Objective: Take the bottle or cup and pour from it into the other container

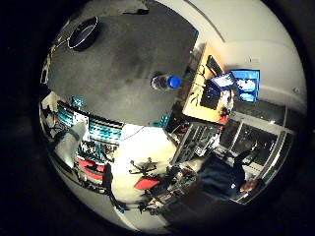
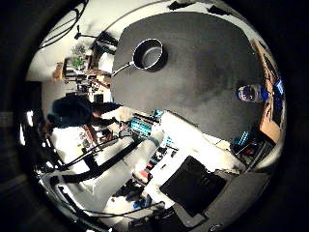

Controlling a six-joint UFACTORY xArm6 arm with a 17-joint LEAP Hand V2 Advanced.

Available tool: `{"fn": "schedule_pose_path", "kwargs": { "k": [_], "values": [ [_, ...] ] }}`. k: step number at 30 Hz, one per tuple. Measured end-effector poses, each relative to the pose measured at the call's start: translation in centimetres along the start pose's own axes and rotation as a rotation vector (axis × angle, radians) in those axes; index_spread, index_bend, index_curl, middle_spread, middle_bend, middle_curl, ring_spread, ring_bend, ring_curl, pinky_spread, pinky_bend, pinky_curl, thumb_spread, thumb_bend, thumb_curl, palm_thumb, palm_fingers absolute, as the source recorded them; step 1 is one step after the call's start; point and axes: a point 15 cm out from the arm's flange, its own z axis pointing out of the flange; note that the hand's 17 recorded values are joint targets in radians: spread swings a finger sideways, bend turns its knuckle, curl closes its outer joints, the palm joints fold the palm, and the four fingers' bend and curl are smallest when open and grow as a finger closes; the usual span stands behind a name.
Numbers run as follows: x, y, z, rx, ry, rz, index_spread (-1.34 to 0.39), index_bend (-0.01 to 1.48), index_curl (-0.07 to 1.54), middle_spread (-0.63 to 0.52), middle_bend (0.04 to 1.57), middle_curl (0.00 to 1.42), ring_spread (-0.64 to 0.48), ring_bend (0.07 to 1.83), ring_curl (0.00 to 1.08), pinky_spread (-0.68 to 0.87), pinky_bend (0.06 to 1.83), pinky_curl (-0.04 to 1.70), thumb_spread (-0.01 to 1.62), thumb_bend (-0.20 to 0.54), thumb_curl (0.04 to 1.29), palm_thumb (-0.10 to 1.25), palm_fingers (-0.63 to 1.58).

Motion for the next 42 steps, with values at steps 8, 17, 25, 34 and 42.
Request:
{"fn": "schedule_pose_path", "kwargs": {
  "k": [8, 17, 25, 34, 42],
  "values": [
    [1.2, -0.4, -0.7, 0.224, -0.129, 0.112, -0.42, 0.17, 0.33, -0.13, 0.4, 0.39, -0.04, 0.67, 0.15, 0.39, 0.8, -0.01, 1.12, -0.028, 0.27, 0.5, 0.49],
    [8.2, 1.4, 1.1, 0.35, -0.15, 0.314, -0.4, 0.17, 0.32, -0.14, 0.44, 0.4, -0.06, 0.76, 0.16, 0.41, 0.92, -0.01, 1.11, -0.025, 0.26, 0.43, 0.46],
    [13.8, 3.5, 6.7, 0.39, -0.243, 0.455, -0.37, 0.17, 0.32, -0.12, 0.44, 0.39, -0.02, 0.73, 0.15, 0.41, 0.99, -0.01, 1.1, -0.024, 0.26, 0.39, 0.36],
    [20.4, 6.3, 13.1, 0.496, -0.307, 0.61, -0.35, 0.13, 0.3, -0.08, 0.38, 0.36, 0.02, 0.76, 0.16, 0.41, 1.06, 0.0, 1.07, -0.037, 0.26, 0.32, 0.25],
    [21.6, 6.3, 16.6, 0.562, -0.388, 0.6, -0.31, 0.15, 0.26, 0.03, 0.34, 0.35, 0.06, 0.7, 0.16, 0.39, 1.13, -0.01, 1.01, -0.028, 0.25, 0.19, 0.06]
  ]
}}
